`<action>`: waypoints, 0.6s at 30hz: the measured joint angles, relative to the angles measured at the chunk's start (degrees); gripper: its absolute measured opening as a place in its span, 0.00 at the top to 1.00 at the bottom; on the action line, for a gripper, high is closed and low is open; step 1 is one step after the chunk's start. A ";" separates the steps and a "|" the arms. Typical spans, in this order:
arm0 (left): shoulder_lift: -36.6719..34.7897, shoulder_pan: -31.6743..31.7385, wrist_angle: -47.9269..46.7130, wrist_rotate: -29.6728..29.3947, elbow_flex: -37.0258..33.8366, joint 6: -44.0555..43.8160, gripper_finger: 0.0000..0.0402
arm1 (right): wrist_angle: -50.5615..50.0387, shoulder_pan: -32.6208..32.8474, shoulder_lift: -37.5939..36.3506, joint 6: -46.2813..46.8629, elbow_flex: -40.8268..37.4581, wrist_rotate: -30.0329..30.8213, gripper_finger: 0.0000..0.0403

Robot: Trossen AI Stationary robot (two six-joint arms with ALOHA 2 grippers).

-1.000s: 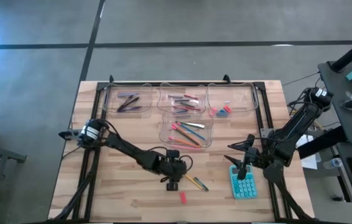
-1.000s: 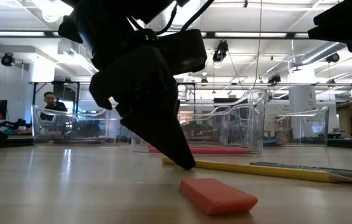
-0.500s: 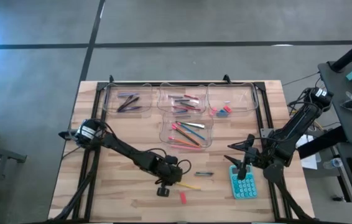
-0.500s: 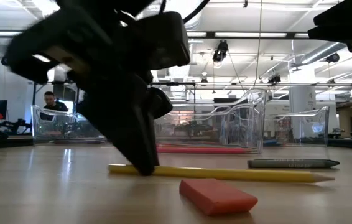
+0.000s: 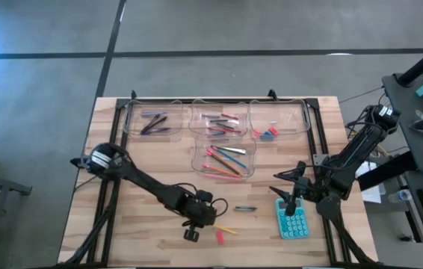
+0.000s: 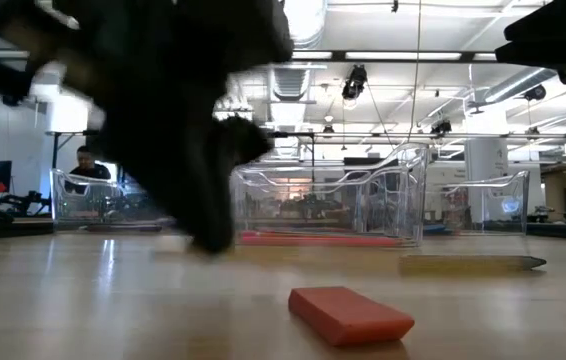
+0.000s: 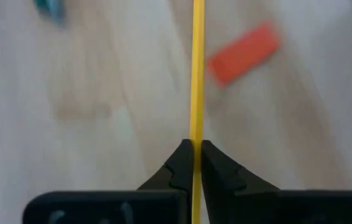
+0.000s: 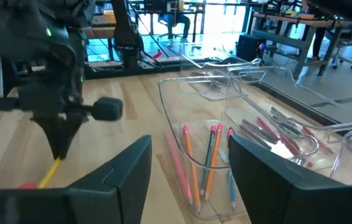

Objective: Sort crayons/erasers/pens/pencils in bins
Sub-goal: Put the yellow pencil into the bottom transparent bin

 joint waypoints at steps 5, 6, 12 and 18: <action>-4.02 0.00 1.13 -1.91 0.51 1.71 0.99 | -0.05 0.00 0.00 0.00 -0.02 0.00 0.50; -4.07 -0.03 1.03 -2.41 0.44 1.82 0.99 | -0.05 -0.02 0.00 0.00 -0.02 0.00 0.50; -6.49 -0.13 -1.72 -6.93 1.09 3.28 0.99 | -0.23 -0.02 0.00 -0.04 -0.02 0.00 0.50; -8.00 0.82 -3.15 -8.95 0.72 3.72 1.00 | -0.26 0.00 0.00 -0.02 -0.02 0.00 0.50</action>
